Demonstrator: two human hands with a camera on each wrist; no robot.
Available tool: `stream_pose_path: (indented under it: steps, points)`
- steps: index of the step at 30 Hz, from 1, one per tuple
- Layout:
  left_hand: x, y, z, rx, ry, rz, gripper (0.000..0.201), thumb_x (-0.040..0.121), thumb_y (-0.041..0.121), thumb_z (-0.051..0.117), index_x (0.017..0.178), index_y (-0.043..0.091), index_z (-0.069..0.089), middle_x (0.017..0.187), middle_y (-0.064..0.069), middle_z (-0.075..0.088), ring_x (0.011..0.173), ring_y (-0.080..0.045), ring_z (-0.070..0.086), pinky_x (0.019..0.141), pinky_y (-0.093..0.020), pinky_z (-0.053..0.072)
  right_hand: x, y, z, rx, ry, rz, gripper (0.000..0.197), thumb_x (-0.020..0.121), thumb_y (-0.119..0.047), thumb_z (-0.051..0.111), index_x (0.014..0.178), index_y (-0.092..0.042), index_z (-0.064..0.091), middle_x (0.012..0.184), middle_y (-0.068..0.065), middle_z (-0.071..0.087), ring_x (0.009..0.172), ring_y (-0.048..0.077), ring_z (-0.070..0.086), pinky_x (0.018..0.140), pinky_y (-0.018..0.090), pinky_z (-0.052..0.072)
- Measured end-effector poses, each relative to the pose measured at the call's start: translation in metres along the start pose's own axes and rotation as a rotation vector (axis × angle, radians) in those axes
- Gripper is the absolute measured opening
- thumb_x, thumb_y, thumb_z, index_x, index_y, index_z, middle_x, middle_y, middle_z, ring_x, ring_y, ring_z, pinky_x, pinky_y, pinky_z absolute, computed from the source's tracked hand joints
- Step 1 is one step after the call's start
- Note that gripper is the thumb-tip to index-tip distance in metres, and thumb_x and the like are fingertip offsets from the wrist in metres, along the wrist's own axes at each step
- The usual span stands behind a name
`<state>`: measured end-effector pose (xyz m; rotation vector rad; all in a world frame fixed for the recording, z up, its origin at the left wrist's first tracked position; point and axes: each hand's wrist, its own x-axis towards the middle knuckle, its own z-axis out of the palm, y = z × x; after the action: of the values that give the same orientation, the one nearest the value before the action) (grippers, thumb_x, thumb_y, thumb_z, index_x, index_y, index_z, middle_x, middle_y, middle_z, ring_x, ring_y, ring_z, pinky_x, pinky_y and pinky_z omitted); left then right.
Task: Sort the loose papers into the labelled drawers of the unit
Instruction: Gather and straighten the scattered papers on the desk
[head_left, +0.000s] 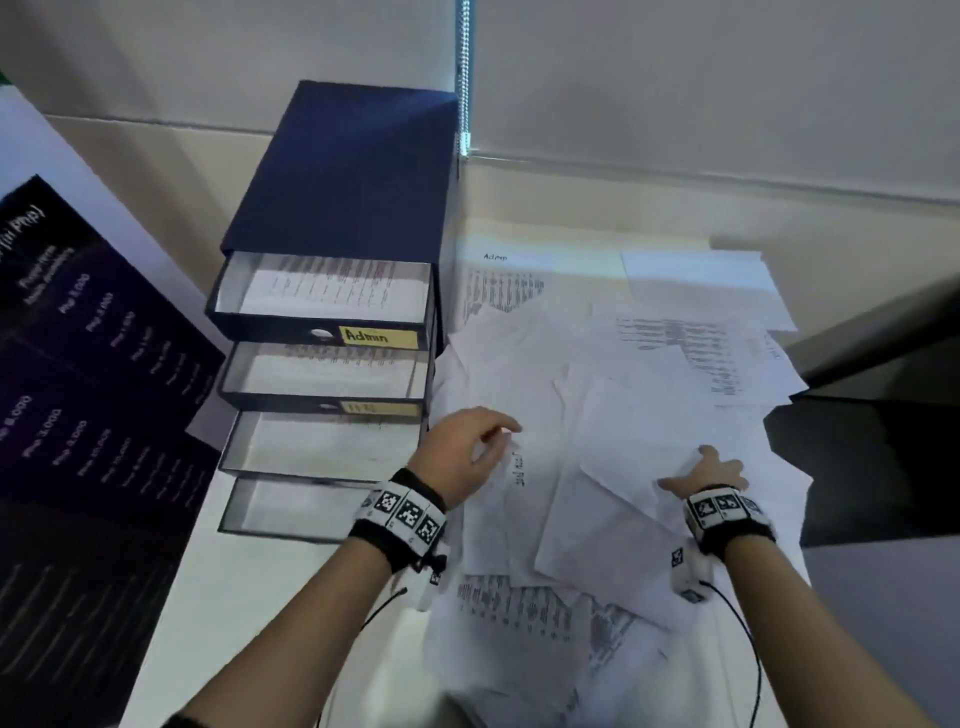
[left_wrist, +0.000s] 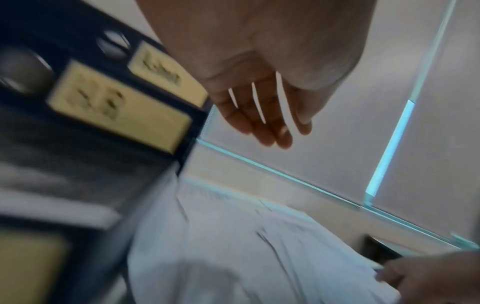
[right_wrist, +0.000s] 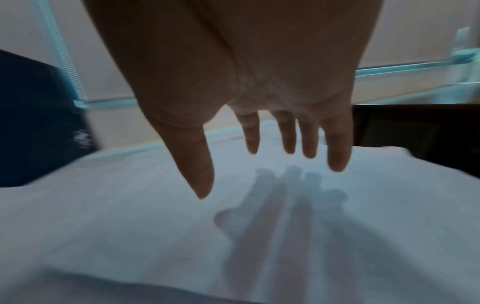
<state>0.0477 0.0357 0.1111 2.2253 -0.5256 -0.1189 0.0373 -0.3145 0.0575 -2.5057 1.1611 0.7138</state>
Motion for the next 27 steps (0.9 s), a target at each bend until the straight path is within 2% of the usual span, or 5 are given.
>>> stream_pose_path:
  steps: [7, 10, 18, 24, 27]
  points:
    - [0.005, 0.001, 0.143, -0.193, -0.246, -0.623, 0.044, 0.090, 0.021, 0.068, 0.132, 0.015, 0.058, 0.115, -0.007, 0.070, 0.109, -0.025, 0.066, 0.096, -0.032, 0.052, 0.023, 0.073, 0.011, -0.067, -0.151, -0.050, 0.148, 0.040, -0.063, 0.090, 0.154, -0.030, 0.003, 0.153, 0.025, 0.012, 0.136, 0.049, 0.030, 0.108, 0.057, 0.038]
    - [0.018, 0.013, 0.167, -0.256, -0.202, -0.693, 0.046, 0.089, 0.032, 0.071, 0.128, 0.009, 0.058, 0.123, -0.007, 0.067, 0.111, -0.025, 0.064, 0.093, -0.028, 0.049, 0.003, 0.073, 0.037, -0.250, -0.167, -0.240, 0.159, 0.034, -0.075, 0.084, 0.151, -0.035, -0.014, 0.157, 0.026, -0.014, 0.146, 0.047, 0.003, 0.114, 0.059, 0.026]
    - [0.046, 0.025, 0.177, -0.278, -0.139, -0.759, 0.030, 0.093, 0.029, 0.067, 0.111, 0.005, 0.072, 0.107, -0.011, 0.074, 0.099, -0.025, 0.067, 0.079, -0.025, 0.048, -0.051, 0.040, 0.070, -0.298, -0.211, -0.650, 0.154, 0.042, -0.076, 0.080, 0.149, -0.036, -0.024, 0.158, 0.014, -0.027, 0.147, 0.039, -0.017, 0.118, 0.059, 0.003]
    - [0.061, 0.034, 0.134, -0.531, -0.081, -0.829, 0.029, 0.066, 0.027, 0.070, 0.091, 0.012, 0.069, 0.087, -0.009, 0.076, 0.084, -0.028, 0.073, 0.082, -0.048, 0.060, -0.088, 0.008, 0.047, -0.043, -0.220, -0.891, 0.155, 0.043, -0.077, 0.079, 0.146, -0.038, -0.029, 0.162, 0.007, -0.018, 0.150, 0.026, -0.012, 0.121, 0.054, 0.010]
    - [0.066, 0.068, 0.086, -0.747, -0.004, -0.827, 0.012, 0.082, 0.005, 0.061, 0.093, 0.002, 0.057, 0.064, -0.013, 0.067, 0.053, -0.026, 0.067, 0.052, -0.034, 0.058, -0.106, -0.007, 0.014, 0.273, -0.324, -1.048, 0.145, 0.050, -0.069, 0.084, 0.152, -0.036, -0.014, 0.164, -0.008, -0.002, 0.151, 0.009, -0.002, 0.122, 0.045, 0.017]
